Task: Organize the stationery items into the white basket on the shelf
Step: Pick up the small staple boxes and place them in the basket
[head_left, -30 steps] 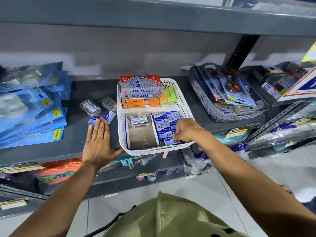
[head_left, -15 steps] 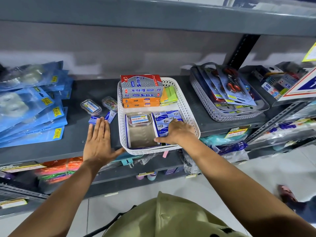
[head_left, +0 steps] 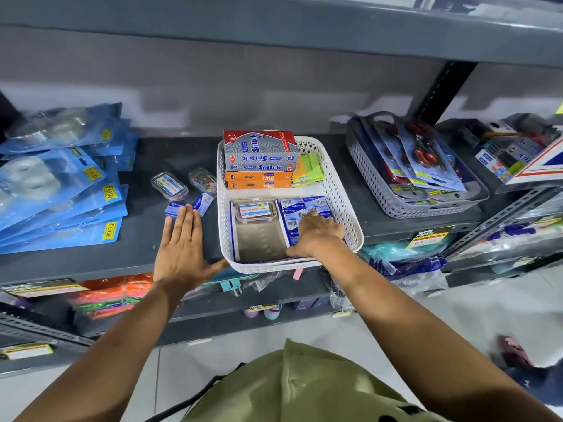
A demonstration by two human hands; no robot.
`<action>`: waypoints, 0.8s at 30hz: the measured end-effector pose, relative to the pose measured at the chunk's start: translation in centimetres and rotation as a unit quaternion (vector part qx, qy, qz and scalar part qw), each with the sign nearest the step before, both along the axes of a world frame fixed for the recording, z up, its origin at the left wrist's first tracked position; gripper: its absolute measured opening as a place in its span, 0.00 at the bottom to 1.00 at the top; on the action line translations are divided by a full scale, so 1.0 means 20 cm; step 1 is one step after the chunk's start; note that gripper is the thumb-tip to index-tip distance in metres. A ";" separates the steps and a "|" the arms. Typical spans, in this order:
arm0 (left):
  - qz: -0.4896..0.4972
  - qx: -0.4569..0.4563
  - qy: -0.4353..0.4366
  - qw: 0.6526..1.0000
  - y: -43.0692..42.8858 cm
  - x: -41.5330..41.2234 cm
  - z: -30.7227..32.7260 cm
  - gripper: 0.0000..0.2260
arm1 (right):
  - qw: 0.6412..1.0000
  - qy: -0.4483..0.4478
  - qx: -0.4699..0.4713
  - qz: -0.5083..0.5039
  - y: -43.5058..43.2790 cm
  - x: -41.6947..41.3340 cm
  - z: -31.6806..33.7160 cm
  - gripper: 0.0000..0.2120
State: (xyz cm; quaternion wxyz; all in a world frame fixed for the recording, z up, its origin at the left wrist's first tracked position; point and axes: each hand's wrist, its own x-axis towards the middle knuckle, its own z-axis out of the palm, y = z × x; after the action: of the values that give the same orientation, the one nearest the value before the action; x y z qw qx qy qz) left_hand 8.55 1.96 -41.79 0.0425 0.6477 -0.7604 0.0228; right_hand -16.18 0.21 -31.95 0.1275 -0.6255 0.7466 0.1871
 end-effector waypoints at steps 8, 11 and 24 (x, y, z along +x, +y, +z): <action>0.022 0.027 0.005 0.999 0.02 0.03 0.04 0.58 | 0.997 0.029 0.027 0.071 0.00 -0.01 0.10 0.49; 0.051 0.022 0.017 0.998 0.05 0.12 0.03 0.61 | 0.995 0.025 -0.024 0.091 -0.04 0.03 0.22 0.34; 0.097 0.053 0.037 0.993 0.02 0.33 0.01 0.65 | 0.878 -0.025 -0.136 0.458 -0.37 0.78 0.19 0.22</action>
State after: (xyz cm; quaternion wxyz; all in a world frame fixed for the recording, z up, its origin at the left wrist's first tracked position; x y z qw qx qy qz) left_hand 15.07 2.34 -41.51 0.0336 0.7199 -0.6923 -0.0377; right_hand -0.67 -7.12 -28.07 -0.0402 -0.9134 0.3911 0.1054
